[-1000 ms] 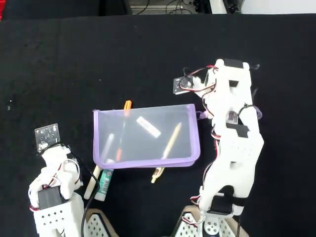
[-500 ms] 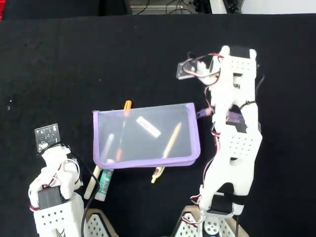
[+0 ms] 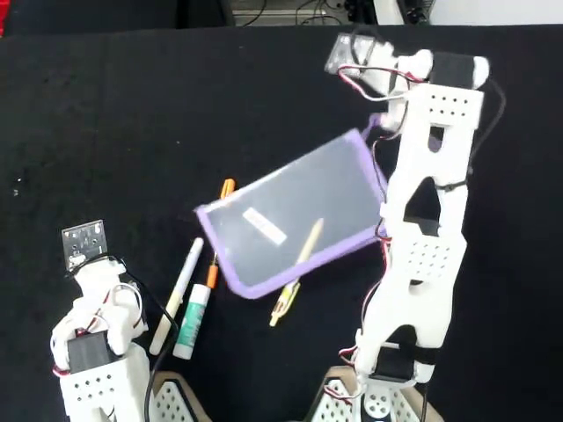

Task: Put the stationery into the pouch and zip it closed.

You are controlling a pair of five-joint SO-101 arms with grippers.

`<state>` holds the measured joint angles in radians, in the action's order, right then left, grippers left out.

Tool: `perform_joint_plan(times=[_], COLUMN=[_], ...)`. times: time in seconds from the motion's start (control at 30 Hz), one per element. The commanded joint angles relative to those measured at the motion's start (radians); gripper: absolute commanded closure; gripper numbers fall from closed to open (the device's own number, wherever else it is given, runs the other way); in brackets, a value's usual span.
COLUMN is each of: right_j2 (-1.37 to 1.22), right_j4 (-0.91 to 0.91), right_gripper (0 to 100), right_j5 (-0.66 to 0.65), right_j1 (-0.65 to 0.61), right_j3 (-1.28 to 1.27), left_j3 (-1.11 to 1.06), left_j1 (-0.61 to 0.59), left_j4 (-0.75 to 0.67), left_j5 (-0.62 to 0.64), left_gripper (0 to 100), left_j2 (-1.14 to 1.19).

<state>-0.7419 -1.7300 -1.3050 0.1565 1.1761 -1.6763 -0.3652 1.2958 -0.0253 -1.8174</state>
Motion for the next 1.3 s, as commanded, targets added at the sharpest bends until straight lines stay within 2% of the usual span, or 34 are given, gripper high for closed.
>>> perform_joint_plan(times=[0.0,0.27,0.57,0.87,1.1,1.17,1.27], right_j2=[0.013,0.016,0.196,0.259,0.255,0.254,0.252], right_j4=[-0.035,-0.034,0.002,0.238,0.473,0.477,0.373], right_gripper=[98.8,98.8,98.8,98.8,98.8,98.8,98.8], right_j5=[0.091,0.186,0.196,0.192,0.189,0.189,0.16], right_j1=[-0.031,-0.075,-0.08,-0.052,0.023,0.031,0.025], right_j3=[0.208,0.495,0.473,0.467,0.463,0.463,0.463], left_j3=[-0.024,-0.024,-0.024,-0.024,-0.024,-0.024,-0.024], left_j1=[0.008,0.008,0.008,0.008,0.008,0.008,0.008], left_j4=[-0.021,-0.021,-0.021,-0.021,-0.021,-0.021,-0.021], left_j5=[-0.008,-0.008,-0.008,-0.008,-0.008,-0.008,-0.008], left_gripper=[97,97,97,97,97,97,97], left_j2=[-0.008,-0.008,-0.008,-0.008,-0.008,-0.008,-0.008])
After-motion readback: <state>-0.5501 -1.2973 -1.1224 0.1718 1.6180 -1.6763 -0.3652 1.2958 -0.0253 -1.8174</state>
